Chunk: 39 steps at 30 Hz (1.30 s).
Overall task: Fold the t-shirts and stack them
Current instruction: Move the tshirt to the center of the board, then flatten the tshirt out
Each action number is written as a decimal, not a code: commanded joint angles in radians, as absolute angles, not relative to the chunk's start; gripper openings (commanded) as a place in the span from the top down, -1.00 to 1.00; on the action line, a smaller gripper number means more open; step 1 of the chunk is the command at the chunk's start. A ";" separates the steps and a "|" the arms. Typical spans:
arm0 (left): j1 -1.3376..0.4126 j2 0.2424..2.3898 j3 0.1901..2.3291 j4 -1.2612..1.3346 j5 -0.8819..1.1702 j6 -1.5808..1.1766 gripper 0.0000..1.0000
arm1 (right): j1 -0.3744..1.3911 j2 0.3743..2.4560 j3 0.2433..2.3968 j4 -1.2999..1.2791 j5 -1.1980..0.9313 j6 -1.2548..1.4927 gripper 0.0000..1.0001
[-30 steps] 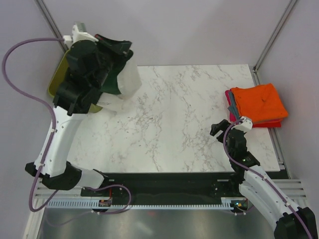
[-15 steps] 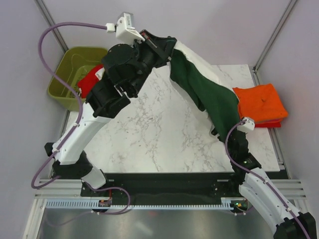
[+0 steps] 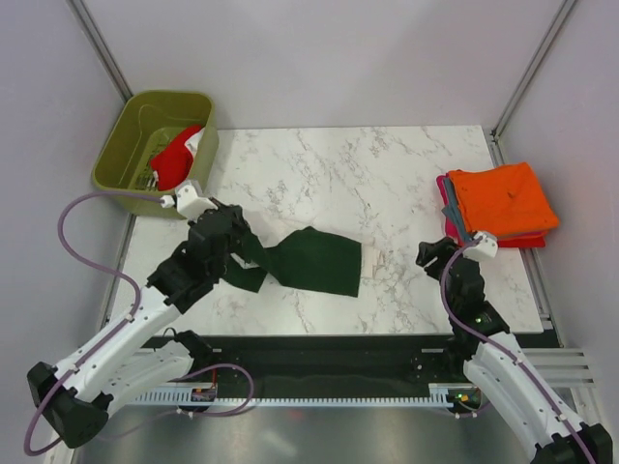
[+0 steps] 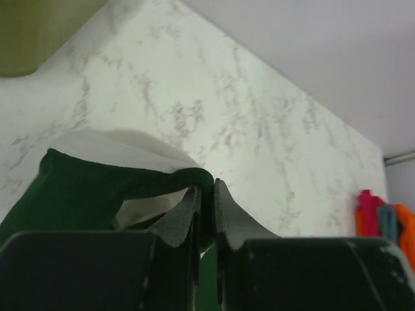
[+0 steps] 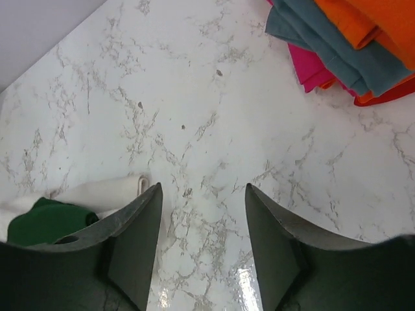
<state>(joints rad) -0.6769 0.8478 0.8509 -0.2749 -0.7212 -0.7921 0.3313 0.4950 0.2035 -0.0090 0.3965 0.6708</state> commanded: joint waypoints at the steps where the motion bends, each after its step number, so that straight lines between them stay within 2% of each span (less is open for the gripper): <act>1: -0.640 0.805 0.755 -0.210 -0.793 -0.925 0.95 | 0.336 0.532 0.222 -0.014 0.319 0.647 -0.21; 3: -0.629 0.798 0.721 -0.221 -0.821 -0.930 0.95 | 0.334 0.581 0.254 -0.058 0.249 0.646 -0.07; 6: -0.626 0.790 0.710 -0.248 -0.850 -0.931 0.92 | 0.336 0.713 0.363 -0.116 0.122 0.602 -0.02; 8: -0.624 0.793 0.715 -0.261 -0.851 -0.917 0.81 | 0.336 0.804 0.394 -0.120 0.065 0.565 -0.01; 9: -0.624 0.795 0.718 -0.270 -0.847 -0.901 0.69 | 0.334 0.831 0.425 -0.114 0.033 0.557 -0.05; 10: -0.624 0.799 0.721 -0.270 -0.818 -0.882 0.16 | 0.336 0.877 0.437 -0.106 -0.025 0.545 -0.09; 11: -0.624 0.814 0.741 -0.271 -0.799 -0.853 -0.16 | 0.336 0.897 0.448 -0.094 -0.050 0.542 -0.12; 13: -0.624 0.847 0.805 -0.337 -0.741 -0.784 -0.99 | 0.334 0.939 0.472 -0.080 -0.086 0.535 -0.13; 14: -0.623 0.888 0.830 -0.366 -0.724 -0.767 -1.00 | 0.334 0.949 0.477 -0.072 -0.087 0.532 -0.16; 15: -0.624 0.903 0.851 -0.411 -0.710 -0.761 -1.00 | 0.336 0.959 0.488 -0.068 -0.084 0.531 -0.41; 16: -0.624 0.920 0.882 -0.481 -0.701 -0.767 -1.00 | 0.336 0.977 0.494 -0.064 -0.078 0.531 -0.79; 17: -0.624 0.928 0.890 -0.514 -0.695 -0.769 -1.00 | 0.336 0.988 0.497 -0.060 -0.071 0.532 -0.96; 22: -0.623 0.847 0.801 -0.497 -0.547 -0.735 -1.00 | 0.334 1.048 0.546 -0.064 -0.098 0.529 -0.96; 23: -0.624 0.827 0.786 -0.462 -0.510 -0.724 -0.94 | 0.333 1.049 0.548 -0.063 -0.118 0.535 -0.96; 24: -0.624 0.810 0.770 -0.453 -0.476 -0.715 -0.90 | 0.334 1.051 0.539 -0.057 -0.148 0.554 -0.61; 27: -0.636 0.782 0.735 -0.445 -0.365 -0.730 -0.81 | 0.333 1.037 0.505 -0.015 -0.196 0.592 -0.22; 29: -0.664 0.808 0.726 -0.445 -0.316 -0.732 -0.78 | 0.333 1.045 0.496 0.027 -0.225 0.609 -0.13; 32: -0.814 0.896 0.736 -0.437 -0.314 -0.733 -0.89 | 0.334 1.094 0.495 0.048 -0.282 0.620 -0.10; 35: -0.938 1.022 0.778 -0.437 -0.351 -0.735 -0.90 | 0.334 1.155 0.497 0.060 -0.324 0.627 0.06; 39: -1.044 1.205 0.848 -0.439 -0.385 -0.712 -0.81 | 0.334 1.203 0.469 0.104 -0.341 0.635 0.21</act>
